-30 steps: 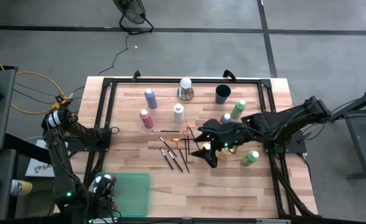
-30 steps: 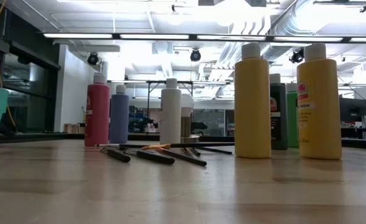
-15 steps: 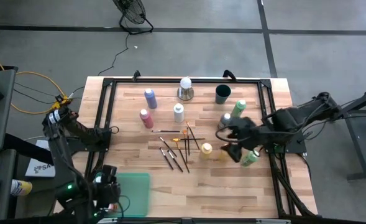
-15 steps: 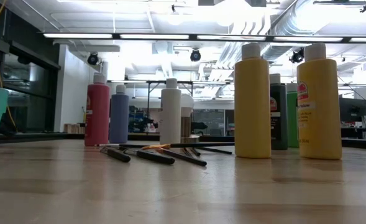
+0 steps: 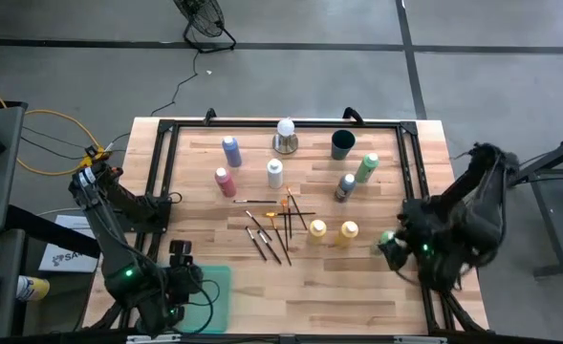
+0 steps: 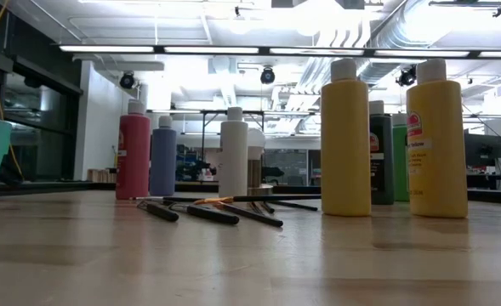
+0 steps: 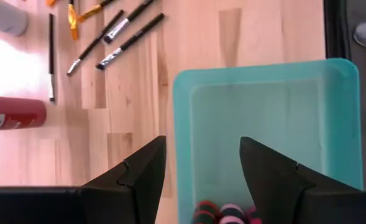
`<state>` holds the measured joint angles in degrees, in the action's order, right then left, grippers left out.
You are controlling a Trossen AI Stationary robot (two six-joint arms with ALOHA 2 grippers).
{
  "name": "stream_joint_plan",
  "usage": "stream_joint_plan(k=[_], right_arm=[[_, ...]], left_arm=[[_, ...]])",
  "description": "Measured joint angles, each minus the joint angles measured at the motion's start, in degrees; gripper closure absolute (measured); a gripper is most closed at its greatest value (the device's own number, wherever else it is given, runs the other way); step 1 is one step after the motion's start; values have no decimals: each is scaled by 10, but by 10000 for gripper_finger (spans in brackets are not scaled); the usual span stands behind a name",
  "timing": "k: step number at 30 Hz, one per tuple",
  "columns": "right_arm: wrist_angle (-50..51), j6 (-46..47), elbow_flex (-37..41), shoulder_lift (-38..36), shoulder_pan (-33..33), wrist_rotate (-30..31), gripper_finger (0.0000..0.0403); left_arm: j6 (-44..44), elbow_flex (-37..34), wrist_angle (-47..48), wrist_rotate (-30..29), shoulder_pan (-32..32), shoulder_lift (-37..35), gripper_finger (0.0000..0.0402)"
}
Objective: Pick & Place Paint Supplies
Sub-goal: Put the green paint bottle into the green bin
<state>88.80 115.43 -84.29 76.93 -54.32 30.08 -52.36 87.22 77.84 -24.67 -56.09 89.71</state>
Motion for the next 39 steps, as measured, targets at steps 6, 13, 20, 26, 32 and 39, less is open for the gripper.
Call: stream_joint_plan(k=[6,13,20,26,32,39], right_arm=[[9,130,0,103,-73,-54,110],[8,194,0,237,-114,-94,110],[12,200,0,352,-105,-114,110],[6,222,0,433,-103,-115,110],[4,238,0,491,-80,-100,110],[-7,253,0,537,-48,-94,110]], left_arm=[[11,0,3,-6,27,0,204],[17,0,3,-20,56,0,204],[16,0,3,-27,71,0,204],[10,0,-3,-28,71,0,203],[-5,0,-4,-28,71,0,204],[-9,0,-4,-28,71,0,204]])
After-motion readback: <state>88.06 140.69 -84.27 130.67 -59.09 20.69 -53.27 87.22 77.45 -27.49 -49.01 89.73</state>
